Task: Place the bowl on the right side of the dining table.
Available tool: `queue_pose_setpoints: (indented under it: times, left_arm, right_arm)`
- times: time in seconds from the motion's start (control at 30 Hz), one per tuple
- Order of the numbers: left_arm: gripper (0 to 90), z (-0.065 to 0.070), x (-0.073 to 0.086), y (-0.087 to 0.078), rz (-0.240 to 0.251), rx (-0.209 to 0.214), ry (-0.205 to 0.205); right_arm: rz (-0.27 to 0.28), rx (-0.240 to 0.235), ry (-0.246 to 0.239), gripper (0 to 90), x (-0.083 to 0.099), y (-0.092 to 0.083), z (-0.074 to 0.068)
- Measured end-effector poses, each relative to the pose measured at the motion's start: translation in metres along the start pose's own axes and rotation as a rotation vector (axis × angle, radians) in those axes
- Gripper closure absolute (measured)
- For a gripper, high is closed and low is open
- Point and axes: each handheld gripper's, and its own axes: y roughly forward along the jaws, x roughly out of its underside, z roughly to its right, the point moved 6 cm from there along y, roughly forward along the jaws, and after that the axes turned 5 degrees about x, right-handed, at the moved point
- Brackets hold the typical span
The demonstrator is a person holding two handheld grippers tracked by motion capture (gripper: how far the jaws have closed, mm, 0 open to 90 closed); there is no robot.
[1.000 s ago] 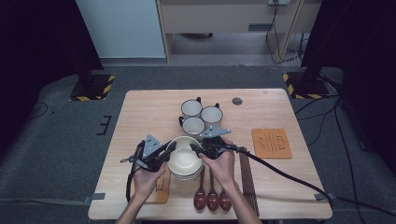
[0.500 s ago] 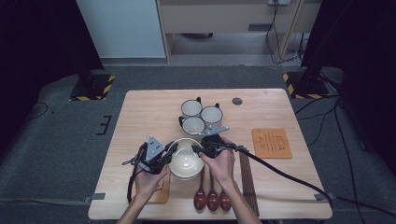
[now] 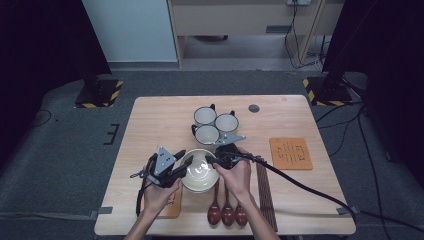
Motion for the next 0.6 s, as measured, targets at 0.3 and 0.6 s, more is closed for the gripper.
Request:
queue_pose_setpoints:
  times: [0.3, 0.6]
  left_arm:
    - [38.7, -0.014, -0.008, -0.011, 0.11, 0.0, -0.085]
    - [31.1, -0.027, -0.009, -0.017, 0.143, -0.024, -0.108]
  right_arm:
    - [-0.001, 0.005, 0.009, 82.2, -0.001, 0.0, 0.002]
    - [-0.004, 0.007, 0.009, 82.1, -0.001, 0.001, 0.003]
